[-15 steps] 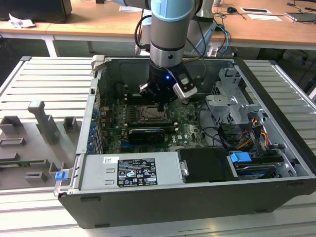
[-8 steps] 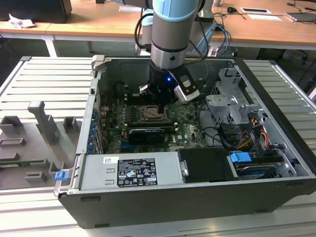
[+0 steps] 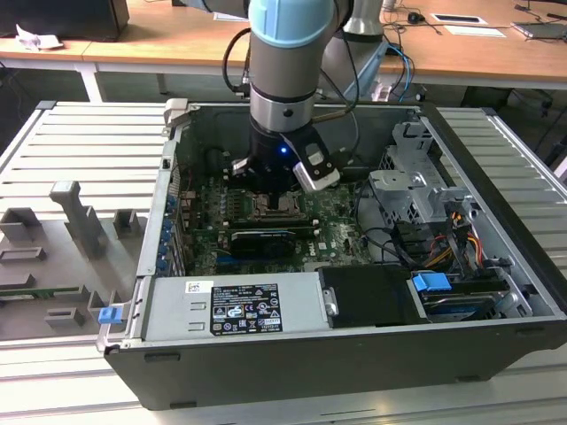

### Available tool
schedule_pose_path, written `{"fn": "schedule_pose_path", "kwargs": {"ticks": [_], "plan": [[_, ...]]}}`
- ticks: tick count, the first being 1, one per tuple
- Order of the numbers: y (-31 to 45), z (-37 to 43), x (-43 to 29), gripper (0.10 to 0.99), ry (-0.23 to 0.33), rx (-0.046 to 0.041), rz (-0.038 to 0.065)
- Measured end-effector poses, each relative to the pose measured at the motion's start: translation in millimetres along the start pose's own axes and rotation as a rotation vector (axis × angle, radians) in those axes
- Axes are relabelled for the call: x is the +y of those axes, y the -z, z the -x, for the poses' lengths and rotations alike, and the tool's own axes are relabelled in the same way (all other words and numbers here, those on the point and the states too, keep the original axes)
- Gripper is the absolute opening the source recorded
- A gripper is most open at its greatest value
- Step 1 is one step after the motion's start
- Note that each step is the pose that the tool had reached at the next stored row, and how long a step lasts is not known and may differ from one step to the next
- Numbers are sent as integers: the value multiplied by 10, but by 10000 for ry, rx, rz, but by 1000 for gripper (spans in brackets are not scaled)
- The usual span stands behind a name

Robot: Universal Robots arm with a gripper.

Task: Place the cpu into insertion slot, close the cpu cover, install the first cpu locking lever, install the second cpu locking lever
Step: 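Install the second cpu locking lever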

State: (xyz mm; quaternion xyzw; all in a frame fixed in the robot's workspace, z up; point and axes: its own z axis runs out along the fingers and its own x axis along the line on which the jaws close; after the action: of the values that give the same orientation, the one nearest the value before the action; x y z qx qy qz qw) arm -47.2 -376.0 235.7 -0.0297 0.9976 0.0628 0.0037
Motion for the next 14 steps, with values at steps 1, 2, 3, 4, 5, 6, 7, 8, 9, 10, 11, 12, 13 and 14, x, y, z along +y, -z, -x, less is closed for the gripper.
{"fn": "schedule_pose_path", "kwargs": {"ticks": [1,2,3,4,5,6,7,8,9,10,11,12,13,14], "plan": [[-8,-28,0,106,1,1,10],[-23,-35,-4,106,5,-1,17],[-40,-41,-7,106,8,0,19],[-59,-45,-9,106,11,0,24],[-95,-53,-14,106,17,1,36],[-111,-56,-15,106,21,0,48],[-127,-58,-18,106,23,0,58],[-142,-65,-20,106,23,-1,71],[-148,-81,-26,106,25,-1,100],[-150,-98,-32,106,27,-5,145],[-151,-115,-37,106,30,-9,198],[-151,-134,-41,106,31,-14,253],[-150,-152,-44,106,32,-18,304],[-149,-175,-58,106,32,-30,407]]}}
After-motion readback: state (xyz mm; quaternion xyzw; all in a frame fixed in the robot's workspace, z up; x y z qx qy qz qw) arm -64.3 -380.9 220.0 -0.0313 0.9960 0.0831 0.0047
